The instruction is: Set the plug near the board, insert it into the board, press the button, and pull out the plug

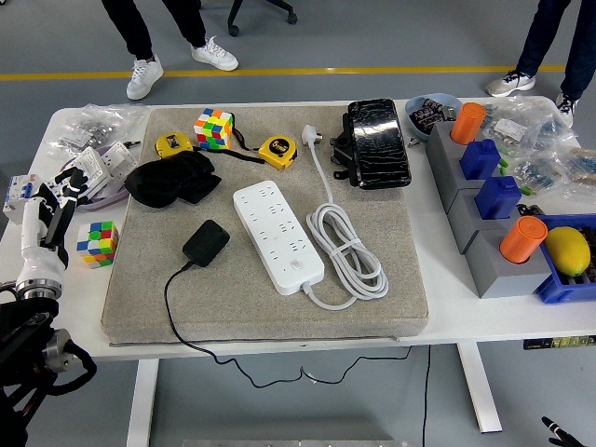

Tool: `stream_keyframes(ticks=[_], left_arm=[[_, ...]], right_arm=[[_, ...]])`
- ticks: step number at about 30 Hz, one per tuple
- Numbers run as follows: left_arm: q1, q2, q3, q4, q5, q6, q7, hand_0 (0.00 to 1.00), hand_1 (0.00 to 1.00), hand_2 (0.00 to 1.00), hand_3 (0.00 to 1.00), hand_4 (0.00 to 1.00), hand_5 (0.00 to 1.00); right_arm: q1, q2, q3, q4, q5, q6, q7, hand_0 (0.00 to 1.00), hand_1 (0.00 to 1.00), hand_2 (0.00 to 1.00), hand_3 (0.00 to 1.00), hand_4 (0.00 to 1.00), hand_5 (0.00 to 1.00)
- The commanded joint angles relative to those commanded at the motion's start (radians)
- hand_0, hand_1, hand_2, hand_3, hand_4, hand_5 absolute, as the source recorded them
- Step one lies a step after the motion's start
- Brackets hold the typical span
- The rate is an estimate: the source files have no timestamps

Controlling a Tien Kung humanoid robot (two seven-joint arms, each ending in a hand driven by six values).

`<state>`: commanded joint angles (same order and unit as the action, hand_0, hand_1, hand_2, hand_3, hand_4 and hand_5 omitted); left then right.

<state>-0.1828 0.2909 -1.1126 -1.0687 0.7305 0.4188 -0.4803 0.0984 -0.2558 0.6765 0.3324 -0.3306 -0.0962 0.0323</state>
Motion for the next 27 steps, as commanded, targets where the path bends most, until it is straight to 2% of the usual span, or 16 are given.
stream_keyframes(ticks=[12,27], left_arm=[[0.011,0.009,-0.010,-0.045,0.027,-0.006,0.041,0.683,0.692,0.703,0.728,0.946,0.693],[0.043,0.010,-0.027,-0.075,0.033,-0.007,0.050,0.667,0.688,0.705,0.728,0.937,0.699]], right_arm=[[0.003,-0.001,-0.009,-0.011,0.014,0.002,-0.001,0.568,0.640,0.619,0.548,0.963,0.539],[-0.015,0.009,0.020,-0.015,0.010,0.002,-0.001,0.566,0.640,0.619,0.548,0.961,0.540]])
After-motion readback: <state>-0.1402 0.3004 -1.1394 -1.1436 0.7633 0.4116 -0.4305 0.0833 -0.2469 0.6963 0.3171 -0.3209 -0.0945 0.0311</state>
